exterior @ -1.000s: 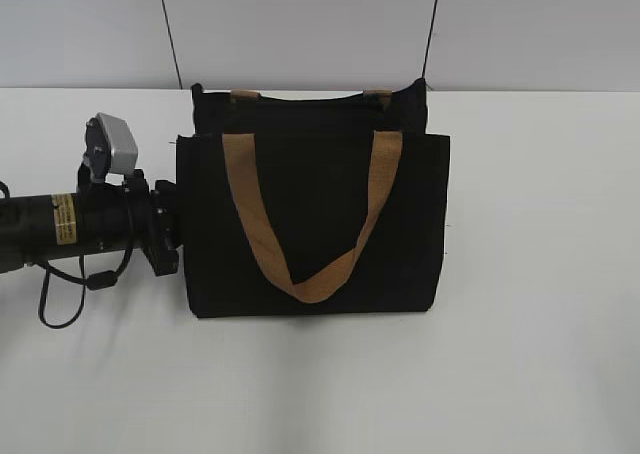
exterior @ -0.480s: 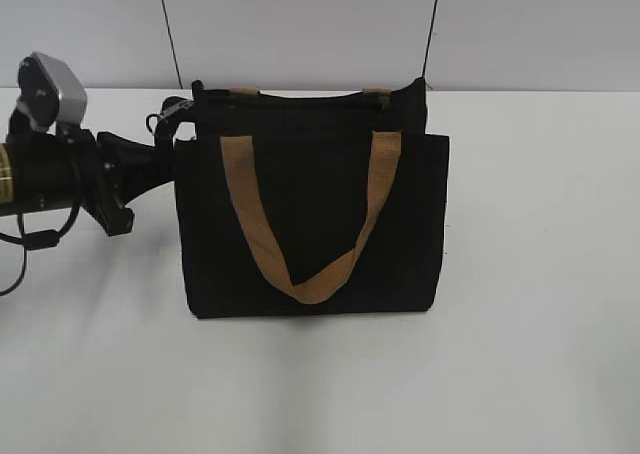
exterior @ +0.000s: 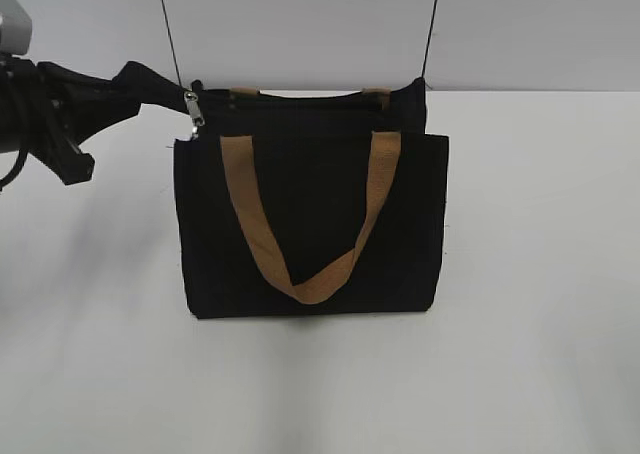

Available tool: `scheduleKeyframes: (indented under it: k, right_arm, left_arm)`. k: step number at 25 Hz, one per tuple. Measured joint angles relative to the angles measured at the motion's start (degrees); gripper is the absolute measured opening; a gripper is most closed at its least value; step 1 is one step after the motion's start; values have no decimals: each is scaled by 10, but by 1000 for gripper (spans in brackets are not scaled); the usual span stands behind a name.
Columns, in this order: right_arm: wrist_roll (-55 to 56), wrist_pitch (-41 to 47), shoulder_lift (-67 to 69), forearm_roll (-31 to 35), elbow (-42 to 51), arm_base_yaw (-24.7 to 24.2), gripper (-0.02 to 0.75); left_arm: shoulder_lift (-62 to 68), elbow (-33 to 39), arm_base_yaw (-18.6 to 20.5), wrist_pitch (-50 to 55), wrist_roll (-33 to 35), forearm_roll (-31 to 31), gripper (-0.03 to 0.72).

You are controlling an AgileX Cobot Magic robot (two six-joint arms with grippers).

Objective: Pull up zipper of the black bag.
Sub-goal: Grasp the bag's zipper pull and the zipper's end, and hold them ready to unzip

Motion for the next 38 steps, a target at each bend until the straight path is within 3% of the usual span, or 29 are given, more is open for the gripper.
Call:
scheduleKeyframes:
  k: [4,14,18,25,33,38]
  right_arm:
    - [-43,-36,78,6,-25,0,577]
    - [-164,-92,332,60,-126,0,552]
    - [-174,-107,409,66,-172,30,544]
    - [-93,-123,561,43,-263,156,543]
    - [106,-202,757,-50,-372,366,540]
    - [201,-220,877,-51,-467,434,453]
  left_arm:
    - [-20,0,0,13,-38,24,25]
    - [-24,-23,0,31,-72,18,25]
    - [-24,-36,-4,31,-103,18,25]
    - [-34,-40,-22,35,-132,20,25]
    - [-34,-45,-24,48,-136,-19,25]
    - [-34,-59,-26,48,-141,-23,25]
